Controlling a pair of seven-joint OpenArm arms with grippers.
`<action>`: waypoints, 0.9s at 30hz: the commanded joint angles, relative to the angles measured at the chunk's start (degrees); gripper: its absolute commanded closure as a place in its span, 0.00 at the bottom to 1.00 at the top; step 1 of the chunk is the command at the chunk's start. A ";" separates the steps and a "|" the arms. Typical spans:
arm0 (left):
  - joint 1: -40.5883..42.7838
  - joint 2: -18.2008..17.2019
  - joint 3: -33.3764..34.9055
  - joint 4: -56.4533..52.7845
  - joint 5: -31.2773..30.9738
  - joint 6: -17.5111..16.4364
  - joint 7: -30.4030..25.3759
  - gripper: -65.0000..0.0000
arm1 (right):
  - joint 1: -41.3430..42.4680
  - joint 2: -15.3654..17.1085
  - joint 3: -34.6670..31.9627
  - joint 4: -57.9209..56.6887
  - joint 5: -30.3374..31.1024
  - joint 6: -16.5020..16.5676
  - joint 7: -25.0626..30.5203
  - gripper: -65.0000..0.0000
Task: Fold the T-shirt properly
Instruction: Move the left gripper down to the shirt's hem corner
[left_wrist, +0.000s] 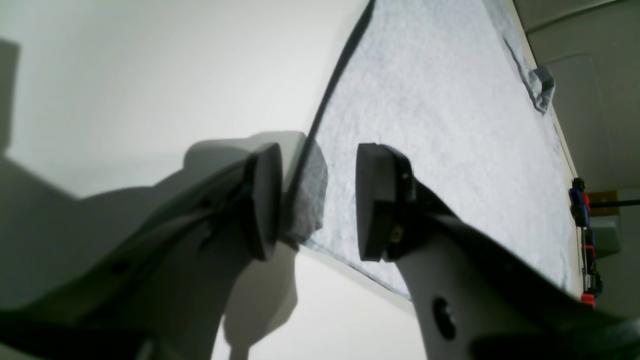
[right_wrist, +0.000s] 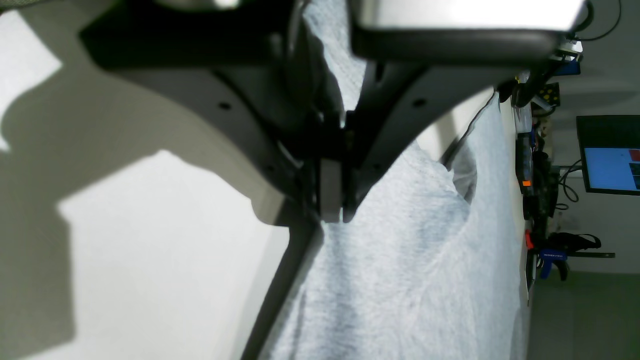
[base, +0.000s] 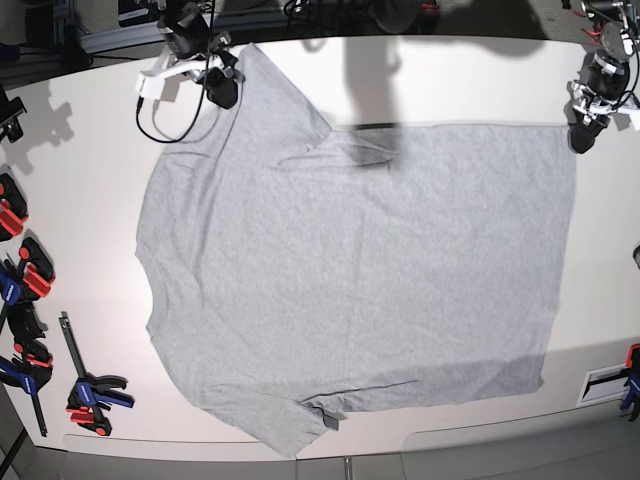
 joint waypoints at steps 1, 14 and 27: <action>-0.39 -1.01 0.02 0.35 0.50 0.24 1.90 0.65 | -0.85 0.02 0.00 -0.17 -1.97 -1.51 -2.62 1.00; -0.42 -1.05 0.02 0.37 -1.27 0.22 11.10 0.65 | -0.85 0.02 0.00 -0.17 -1.97 -1.51 -2.97 1.00; -0.72 -1.05 0.02 0.37 -2.58 0.22 15.04 0.65 | -0.85 0.04 0.00 -0.17 -1.95 -1.44 -3.02 1.00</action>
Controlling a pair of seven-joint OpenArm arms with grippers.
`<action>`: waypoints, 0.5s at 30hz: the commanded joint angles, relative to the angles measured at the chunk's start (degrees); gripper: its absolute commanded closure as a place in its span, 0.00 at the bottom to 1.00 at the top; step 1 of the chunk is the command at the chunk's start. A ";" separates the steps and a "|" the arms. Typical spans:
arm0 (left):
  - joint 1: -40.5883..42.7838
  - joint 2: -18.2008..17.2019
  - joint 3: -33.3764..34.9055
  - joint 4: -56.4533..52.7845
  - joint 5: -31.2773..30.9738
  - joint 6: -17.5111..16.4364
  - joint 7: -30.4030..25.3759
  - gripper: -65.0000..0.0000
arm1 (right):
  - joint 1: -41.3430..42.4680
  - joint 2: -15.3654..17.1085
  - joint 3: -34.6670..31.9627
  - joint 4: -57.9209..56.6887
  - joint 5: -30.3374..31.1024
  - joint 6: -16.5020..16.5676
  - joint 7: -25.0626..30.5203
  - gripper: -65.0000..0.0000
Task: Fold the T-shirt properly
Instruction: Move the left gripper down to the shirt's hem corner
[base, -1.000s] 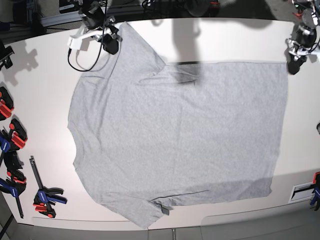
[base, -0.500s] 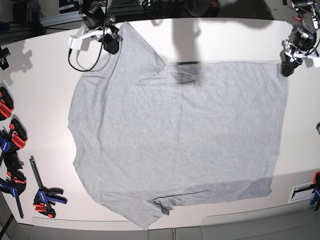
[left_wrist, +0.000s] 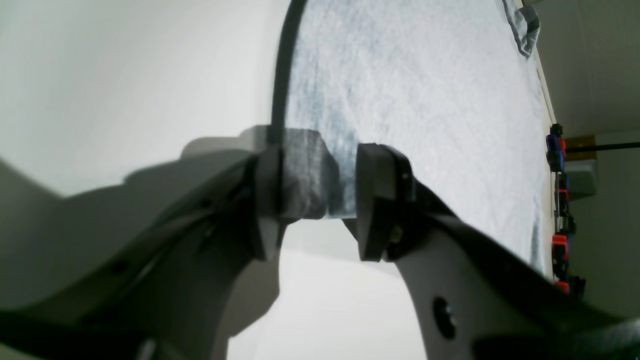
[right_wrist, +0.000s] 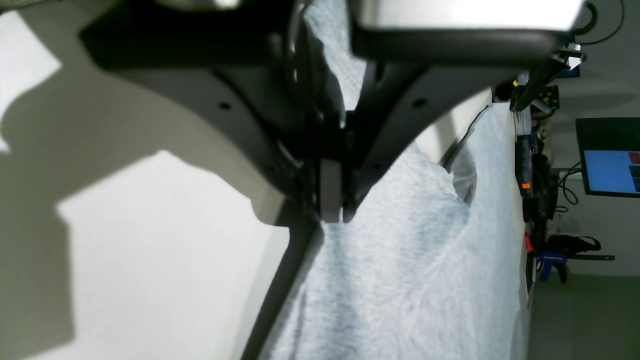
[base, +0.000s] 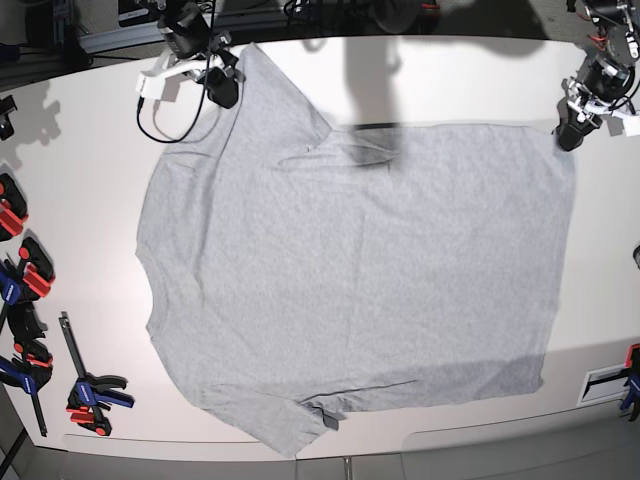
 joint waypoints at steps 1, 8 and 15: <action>0.17 -0.44 0.15 0.24 -0.85 0.46 3.30 0.65 | -0.83 0.04 0.00 -0.17 -1.95 -1.44 -2.56 1.00; 0.17 -0.44 0.15 0.63 -4.13 -1.29 6.12 0.65 | -0.83 0.04 0.00 -0.17 -1.95 0.44 -2.60 1.00; 0.17 -0.46 0.15 0.70 -7.04 -3.04 8.44 0.65 | -0.83 0.04 0.00 -0.17 -1.97 0.44 -2.69 1.00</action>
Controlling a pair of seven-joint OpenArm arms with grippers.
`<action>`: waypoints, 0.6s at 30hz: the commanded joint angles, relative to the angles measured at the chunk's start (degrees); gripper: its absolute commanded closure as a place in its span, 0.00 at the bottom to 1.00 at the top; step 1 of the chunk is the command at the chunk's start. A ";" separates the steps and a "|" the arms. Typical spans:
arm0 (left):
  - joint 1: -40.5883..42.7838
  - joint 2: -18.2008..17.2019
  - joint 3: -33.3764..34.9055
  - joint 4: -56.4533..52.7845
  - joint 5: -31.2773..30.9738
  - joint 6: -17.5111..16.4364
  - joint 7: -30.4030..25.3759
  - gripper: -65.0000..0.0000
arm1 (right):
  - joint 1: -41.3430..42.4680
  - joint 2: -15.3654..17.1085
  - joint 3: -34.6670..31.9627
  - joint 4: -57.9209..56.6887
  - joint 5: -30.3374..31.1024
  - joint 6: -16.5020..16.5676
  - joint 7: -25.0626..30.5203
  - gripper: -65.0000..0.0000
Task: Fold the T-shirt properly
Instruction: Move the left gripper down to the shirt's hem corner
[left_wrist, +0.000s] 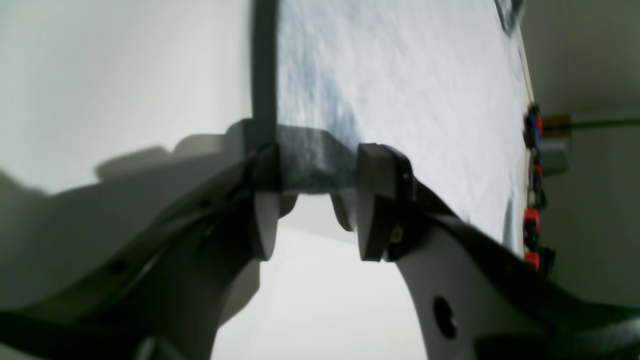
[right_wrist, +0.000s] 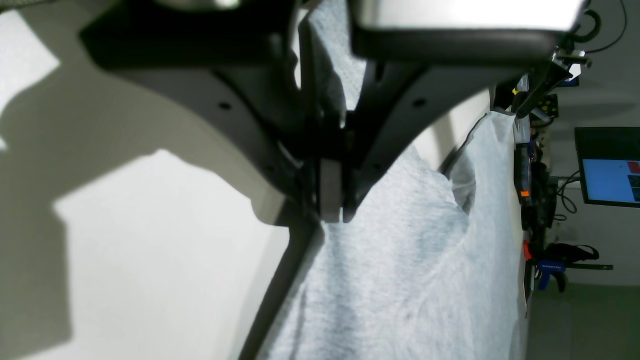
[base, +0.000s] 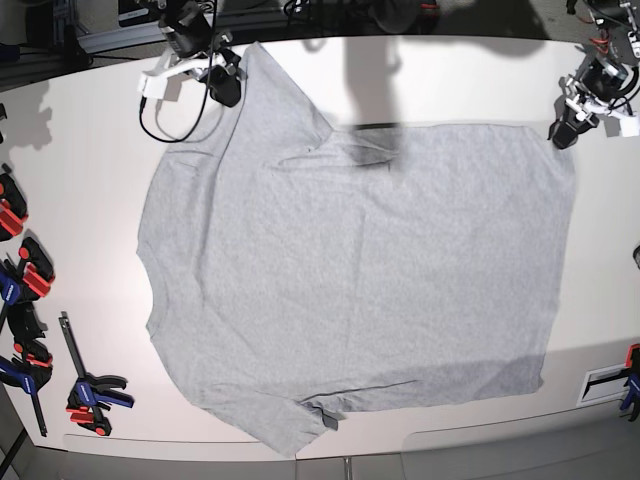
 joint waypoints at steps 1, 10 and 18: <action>0.15 -0.37 0.15 0.26 -0.02 0.17 1.42 0.65 | -0.83 0.04 0.00 -0.13 -1.92 -1.07 -2.16 1.00; 0.33 -0.37 0.15 5.88 16.00 4.61 1.25 0.65 | -0.85 0.04 0.00 -0.13 -1.92 -1.09 -2.21 1.00; 0.31 -0.37 0.15 9.99 20.33 8.57 0.50 0.65 | -0.83 0.04 0.00 -0.13 -1.92 -1.09 -2.34 1.00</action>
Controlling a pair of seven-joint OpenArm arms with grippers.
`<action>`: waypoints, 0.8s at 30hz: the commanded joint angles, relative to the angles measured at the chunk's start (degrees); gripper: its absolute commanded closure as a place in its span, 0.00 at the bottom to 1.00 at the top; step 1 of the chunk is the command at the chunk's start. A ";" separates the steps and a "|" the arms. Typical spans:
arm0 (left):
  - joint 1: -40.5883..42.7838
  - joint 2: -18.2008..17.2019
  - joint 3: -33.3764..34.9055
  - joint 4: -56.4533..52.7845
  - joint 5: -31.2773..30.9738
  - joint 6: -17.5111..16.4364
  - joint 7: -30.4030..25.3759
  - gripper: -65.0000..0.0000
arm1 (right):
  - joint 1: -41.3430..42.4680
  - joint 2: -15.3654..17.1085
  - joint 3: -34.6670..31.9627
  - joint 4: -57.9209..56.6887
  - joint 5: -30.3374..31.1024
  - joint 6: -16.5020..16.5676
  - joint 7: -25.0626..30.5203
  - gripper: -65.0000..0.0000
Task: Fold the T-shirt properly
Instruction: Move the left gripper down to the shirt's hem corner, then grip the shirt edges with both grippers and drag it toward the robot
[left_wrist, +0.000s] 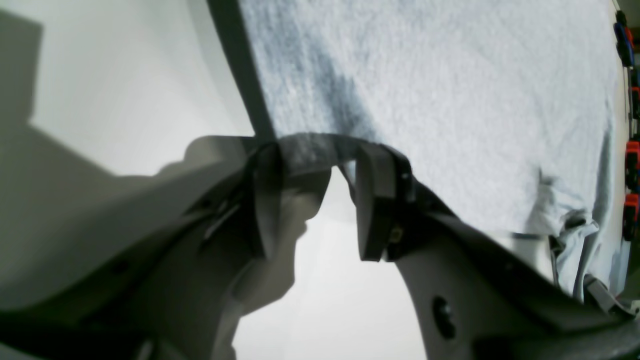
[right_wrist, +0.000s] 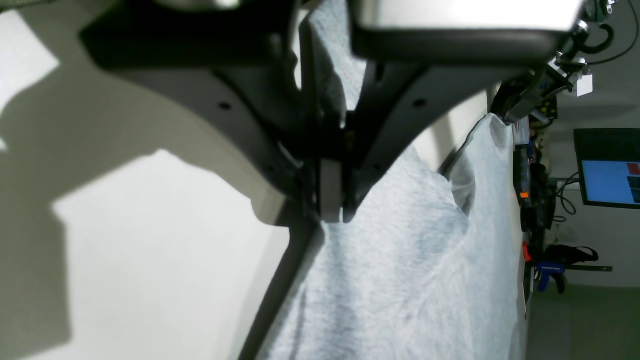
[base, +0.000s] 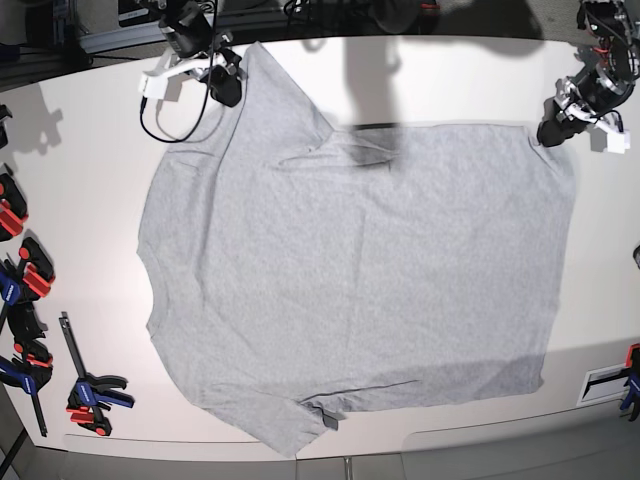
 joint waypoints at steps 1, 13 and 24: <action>0.31 -0.98 -0.11 0.31 1.97 1.92 0.46 0.65 | -0.83 0.04 0.00 -0.13 -1.92 -1.11 -2.10 1.00; 0.28 -0.98 -0.11 0.31 -5.73 3.32 0.46 0.52 | -0.85 0.04 0.00 -0.13 -1.92 -1.09 -2.14 1.00; -0.15 -1.18 -0.74 0.31 -8.92 2.49 0.98 0.47 | -0.87 0.04 0.00 -0.13 -1.92 -1.09 -2.38 1.00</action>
